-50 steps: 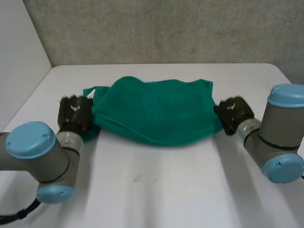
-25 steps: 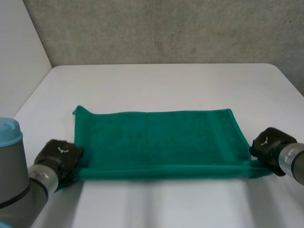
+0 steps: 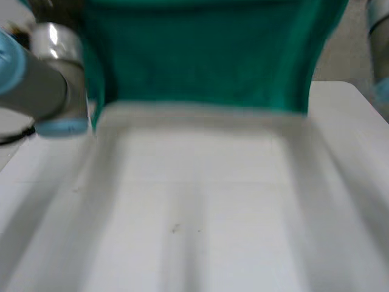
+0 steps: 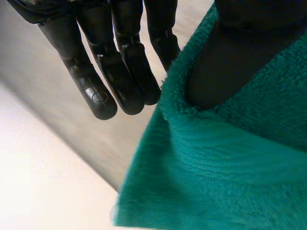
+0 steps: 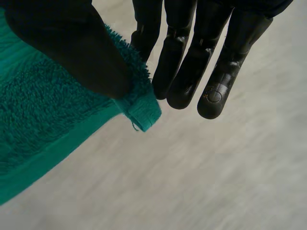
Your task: Fold the towel.
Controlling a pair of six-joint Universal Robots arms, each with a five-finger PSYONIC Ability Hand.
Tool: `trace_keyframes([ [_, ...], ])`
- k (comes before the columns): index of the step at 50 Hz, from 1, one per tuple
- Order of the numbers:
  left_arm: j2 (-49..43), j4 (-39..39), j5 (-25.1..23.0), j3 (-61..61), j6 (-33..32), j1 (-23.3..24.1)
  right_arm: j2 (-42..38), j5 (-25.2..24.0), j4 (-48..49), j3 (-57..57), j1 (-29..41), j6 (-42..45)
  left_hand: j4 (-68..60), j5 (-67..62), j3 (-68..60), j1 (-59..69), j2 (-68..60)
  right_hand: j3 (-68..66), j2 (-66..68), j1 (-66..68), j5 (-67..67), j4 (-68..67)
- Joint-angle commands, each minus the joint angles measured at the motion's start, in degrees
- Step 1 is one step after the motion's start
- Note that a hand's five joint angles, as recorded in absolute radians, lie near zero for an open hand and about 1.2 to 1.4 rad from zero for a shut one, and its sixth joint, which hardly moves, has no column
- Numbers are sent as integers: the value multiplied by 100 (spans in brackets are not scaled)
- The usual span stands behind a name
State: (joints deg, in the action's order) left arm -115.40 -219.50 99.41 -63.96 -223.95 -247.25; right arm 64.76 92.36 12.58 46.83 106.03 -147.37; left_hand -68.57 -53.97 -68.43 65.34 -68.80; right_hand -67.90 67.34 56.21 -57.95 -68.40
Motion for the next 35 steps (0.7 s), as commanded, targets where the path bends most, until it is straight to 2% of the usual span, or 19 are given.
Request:
trace_keyframes([
  [1, 580, -286, 88, -546, 730, -34, 713, -69, 403, 650, -21, -283, -1143, -1603, -1157, 1466, -1120, -1210, 1266, 2379, -1205, -1160],
  [10, 685, -128, 53, -2128, 1301, -96, 757, -482, 105, 2424, -30, -266, -1143, -1603, -1157, 1466, -1120, -1210, 1266, 2379, -1205, -1160],
  [15, 476, -198, 17, -2997, 1521, -96, 678, -553, -124, 3208, 14, -310, -1143, -1603, -1157, 1466, -1120, -1210, 1266, 2379, -1205, -1160],
  [24, -316, -145, 35, -3851, 1556, 98, -34, -579, -212, 4281, -21, -283, -1143, -1603, -1157, 1466, -1120, -1210, 1266, 2379, -1205, -1160],
  [31, -81, -5, 70, -4458, 1460, 379, 176, -623, -186, 4817, -126, -266, -1143, -1603, -1157, 1466, -1120, -1210, 1266, 2379, -1205, -1160],
  [32, 42, 48, 70, -4502, 1460, 379, 255, -632, -177, 4870, -188, -266, -713, -1172, -726, 1035, -689, -1210, 1266, 2379, -1205, -1160],
  [35, 429, 267, 61, -4617, 1468, 318, 467, -754, -142, 5072, -504, -257, 1873, 1413, 1860, -1551, 1896, -1210, 1266, 2379, -1205, -1160],
])
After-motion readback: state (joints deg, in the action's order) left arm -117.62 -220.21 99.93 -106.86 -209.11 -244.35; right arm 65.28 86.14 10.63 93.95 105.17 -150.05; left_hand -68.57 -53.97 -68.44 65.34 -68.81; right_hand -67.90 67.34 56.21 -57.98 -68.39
